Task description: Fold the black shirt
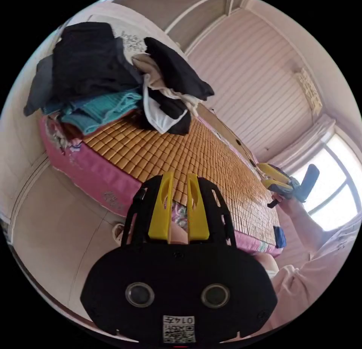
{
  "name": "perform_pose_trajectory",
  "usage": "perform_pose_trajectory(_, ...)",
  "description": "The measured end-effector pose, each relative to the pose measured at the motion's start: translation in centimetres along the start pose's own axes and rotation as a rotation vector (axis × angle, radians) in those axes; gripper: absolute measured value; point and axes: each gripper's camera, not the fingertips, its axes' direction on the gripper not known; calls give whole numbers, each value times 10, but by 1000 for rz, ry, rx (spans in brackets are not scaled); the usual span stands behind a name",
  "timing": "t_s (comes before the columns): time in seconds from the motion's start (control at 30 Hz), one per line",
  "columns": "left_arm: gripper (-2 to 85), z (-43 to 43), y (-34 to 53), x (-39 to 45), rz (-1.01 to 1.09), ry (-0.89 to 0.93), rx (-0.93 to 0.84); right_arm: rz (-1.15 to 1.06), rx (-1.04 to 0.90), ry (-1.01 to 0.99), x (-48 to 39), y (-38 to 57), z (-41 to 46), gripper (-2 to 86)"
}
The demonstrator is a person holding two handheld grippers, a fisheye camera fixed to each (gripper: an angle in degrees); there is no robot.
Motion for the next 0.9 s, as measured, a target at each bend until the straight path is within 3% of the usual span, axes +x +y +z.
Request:
perform_pose_trajectory(0.13,65,-49,3,-55,-63,-117,190,-272,-26,-91,-30,-128,68,144)
perform_pose_trajectory(0.33,78,-71,-10,-84,-61,-230,324,-394,-55,-62,-58,-246,136,120)
perform_pose_trajectory(0.5,68,-74,-14,-86,-48,-269,428,-298,-42,-23,-48,-286,175,130)
perform_pose_trajectory(0.67,4,-68,-17,-87,-7,-336,328,-118,-147,-123,-23,-298,203,43)
perform_pose_trajectory(0.9,-9,-119,1,-82,12,-270,453,-2,34,-148,8,-276,141,2)
